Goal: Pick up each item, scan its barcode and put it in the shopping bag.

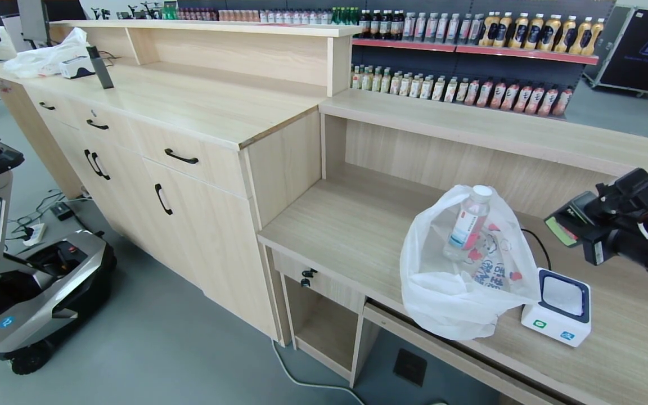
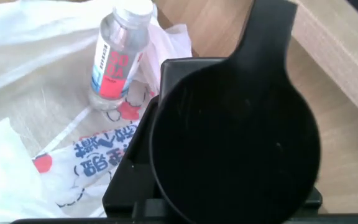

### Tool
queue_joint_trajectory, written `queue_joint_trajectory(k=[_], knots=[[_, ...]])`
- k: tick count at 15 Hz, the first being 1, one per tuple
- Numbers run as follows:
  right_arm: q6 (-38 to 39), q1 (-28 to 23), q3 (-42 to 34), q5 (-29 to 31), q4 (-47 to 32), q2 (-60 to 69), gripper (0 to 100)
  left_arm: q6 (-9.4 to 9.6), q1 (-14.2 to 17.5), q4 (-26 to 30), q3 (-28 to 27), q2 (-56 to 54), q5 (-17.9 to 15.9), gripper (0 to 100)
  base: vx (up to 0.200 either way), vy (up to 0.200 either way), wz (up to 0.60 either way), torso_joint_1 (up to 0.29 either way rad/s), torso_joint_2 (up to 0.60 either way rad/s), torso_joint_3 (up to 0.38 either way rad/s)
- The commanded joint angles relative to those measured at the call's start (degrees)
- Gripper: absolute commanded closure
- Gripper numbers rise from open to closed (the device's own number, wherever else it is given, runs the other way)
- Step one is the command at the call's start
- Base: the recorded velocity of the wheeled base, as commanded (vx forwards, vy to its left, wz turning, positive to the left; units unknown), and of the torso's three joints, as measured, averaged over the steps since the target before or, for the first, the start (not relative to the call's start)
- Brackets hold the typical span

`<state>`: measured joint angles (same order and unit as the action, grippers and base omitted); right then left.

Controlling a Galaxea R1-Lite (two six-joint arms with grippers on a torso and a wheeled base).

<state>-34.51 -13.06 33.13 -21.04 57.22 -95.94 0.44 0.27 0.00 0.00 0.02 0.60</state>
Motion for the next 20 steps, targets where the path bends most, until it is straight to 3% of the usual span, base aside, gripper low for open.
queue_joint_trajectory(k=[1, 4, 5, 9, 20], knots=[[-0.1, 0.9, -0.4, -0.7, 0.4, 0.1, 100, 0.0, 0.0, 0.0, 0.0, 0.0, 0.0, 100, 0.0, 0.0, 0.6, -0.002, 0.0, -0.002], [0.0, 1.9, -0.7, -8.3, -0.5, -0.1, 100, 0.0, 0.0, 0.0, 0.0, 0.0, 0.0, 100, 0.0, 0.0, 0.6, 0.005, 0.0, 0.002], [-1.3, 1.5, -0.5, -14.2, -4.1, -0.9, 100, 0.0, -0.1, 0.0, 0.0, 0.0, 0.0, 100, 0.0, 0.0, 0.0, 0.0, 0.0, 0.0], [-13.5, -0.8, 1.0, -22.0, -19.0, -7.1, 100, 0.0, 0.0, 0.0, 0.0, 0.0, 0.0, 100, 0.0, 0.0, 0.0, 0.0, 0.0, 0.0], [-13.8, -2.1, 6.2, -20.3, -19.1, -20.1, 100, 0.0, 0.0, 0.0, 0.0, 0.0, 0.0, 100, 0.0, 0.0, 0.0, 0.0, 0.0, 0.0]])
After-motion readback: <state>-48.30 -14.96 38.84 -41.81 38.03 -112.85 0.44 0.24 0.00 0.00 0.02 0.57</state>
